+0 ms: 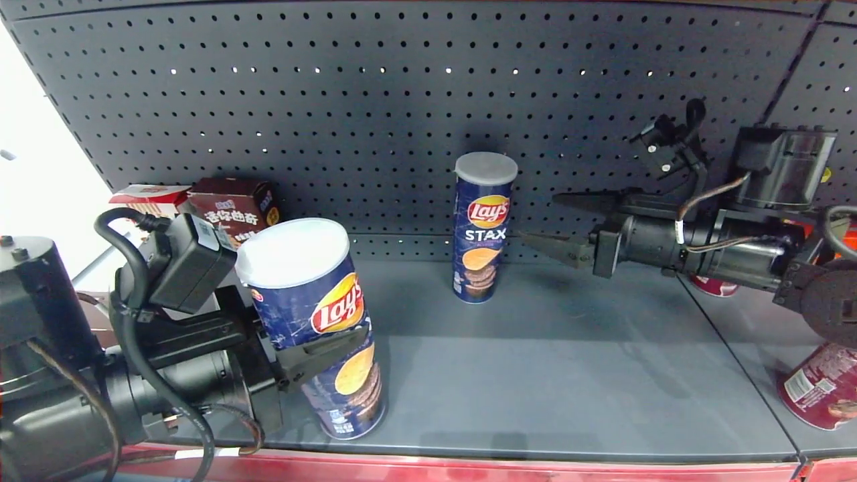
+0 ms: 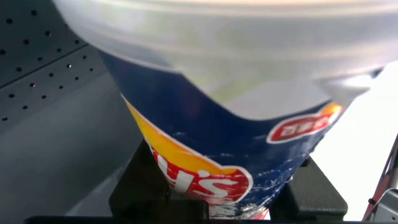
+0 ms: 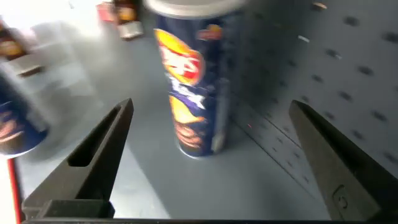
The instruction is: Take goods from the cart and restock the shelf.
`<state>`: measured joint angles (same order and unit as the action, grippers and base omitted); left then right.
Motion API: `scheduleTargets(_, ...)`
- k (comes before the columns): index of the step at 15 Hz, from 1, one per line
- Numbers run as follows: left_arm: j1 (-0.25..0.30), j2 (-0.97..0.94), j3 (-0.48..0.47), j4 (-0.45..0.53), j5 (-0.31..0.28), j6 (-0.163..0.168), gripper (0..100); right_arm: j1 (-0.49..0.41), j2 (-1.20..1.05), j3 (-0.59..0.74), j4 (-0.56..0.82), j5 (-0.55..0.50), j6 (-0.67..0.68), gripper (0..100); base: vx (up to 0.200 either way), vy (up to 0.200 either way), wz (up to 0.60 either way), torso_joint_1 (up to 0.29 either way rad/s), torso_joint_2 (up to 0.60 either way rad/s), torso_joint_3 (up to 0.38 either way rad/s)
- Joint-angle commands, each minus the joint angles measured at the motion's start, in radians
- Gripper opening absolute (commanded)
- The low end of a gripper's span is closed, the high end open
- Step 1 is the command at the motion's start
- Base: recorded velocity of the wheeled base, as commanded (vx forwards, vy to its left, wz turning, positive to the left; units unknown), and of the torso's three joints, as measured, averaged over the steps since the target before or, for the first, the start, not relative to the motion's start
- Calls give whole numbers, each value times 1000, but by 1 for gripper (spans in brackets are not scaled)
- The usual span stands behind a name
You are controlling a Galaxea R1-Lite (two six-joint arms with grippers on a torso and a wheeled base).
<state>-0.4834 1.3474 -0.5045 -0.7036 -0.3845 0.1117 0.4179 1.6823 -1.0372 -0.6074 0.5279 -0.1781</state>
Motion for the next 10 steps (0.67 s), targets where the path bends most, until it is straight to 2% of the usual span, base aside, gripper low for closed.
scheduleTargets(1, 0, 2, 0, 0, -1, 0, 0, -10, 45, -1, -26, 29, -1, 100, 0, 0, 0, 0, 0, 0)
scheduleTargets(4, 0, 2, 0, 0, -2, 0, 0, -28, 92, -1, -109, 172, 0, 100, 0, 0, 0, 0, 0, 0)
scheduleTargets(10, 19, 2, 0, 0, -28, 0, 0, -33, 160, -56, -127, 218, 0, 100, 0, 0, 0, 0, 0, 0)
